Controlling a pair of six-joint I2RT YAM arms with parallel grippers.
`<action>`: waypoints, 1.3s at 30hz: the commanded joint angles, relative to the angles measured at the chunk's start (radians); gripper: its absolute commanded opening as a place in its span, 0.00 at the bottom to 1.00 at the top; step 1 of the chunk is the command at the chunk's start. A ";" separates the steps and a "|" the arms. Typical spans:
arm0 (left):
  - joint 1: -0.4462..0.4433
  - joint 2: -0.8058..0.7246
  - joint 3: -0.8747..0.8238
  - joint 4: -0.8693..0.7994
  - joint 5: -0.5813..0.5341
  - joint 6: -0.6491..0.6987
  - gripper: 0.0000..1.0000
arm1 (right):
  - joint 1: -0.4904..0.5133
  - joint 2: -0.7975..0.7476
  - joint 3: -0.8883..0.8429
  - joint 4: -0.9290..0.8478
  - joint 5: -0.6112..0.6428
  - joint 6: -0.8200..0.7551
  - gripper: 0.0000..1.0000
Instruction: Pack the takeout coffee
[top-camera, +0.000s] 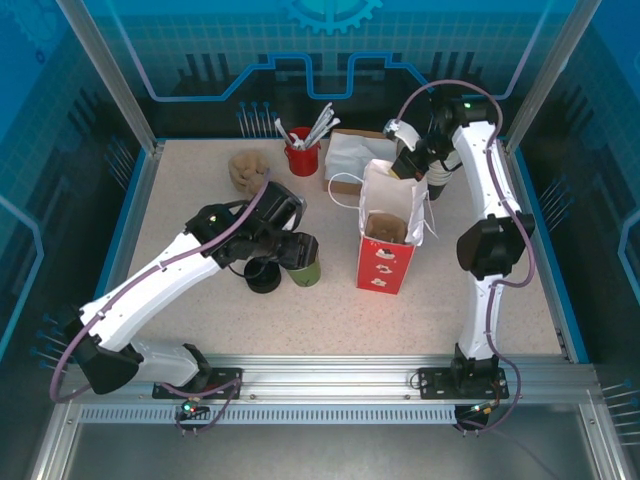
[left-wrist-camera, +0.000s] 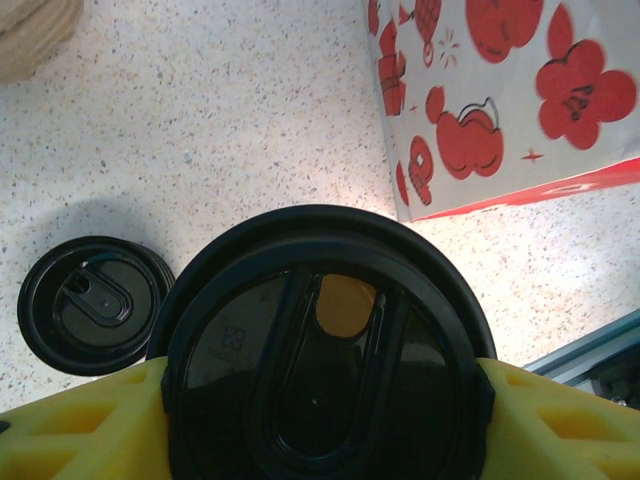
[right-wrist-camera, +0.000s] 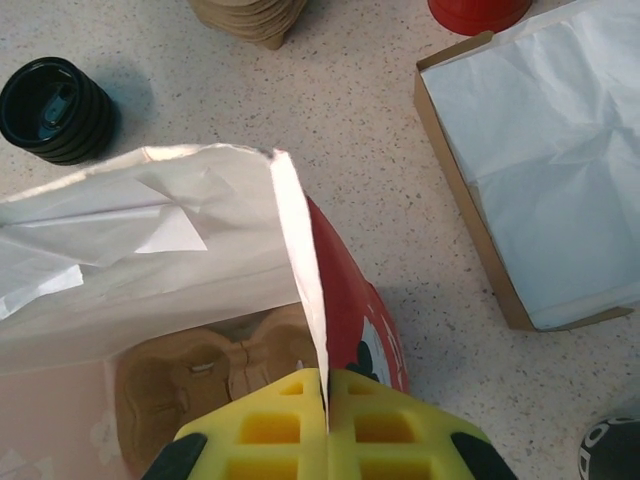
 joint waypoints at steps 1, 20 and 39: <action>0.008 -0.027 0.054 -0.035 0.019 0.028 0.65 | 0.017 -0.075 0.016 0.025 0.055 0.079 0.00; -0.007 -0.085 0.292 -0.139 0.087 0.123 0.64 | 0.114 -0.342 -0.318 0.225 0.118 0.403 0.00; -0.020 0.033 0.391 0.045 0.135 0.147 0.62 | 0.161 -0.352 -0.346 0.223 0.080 0.621 0.00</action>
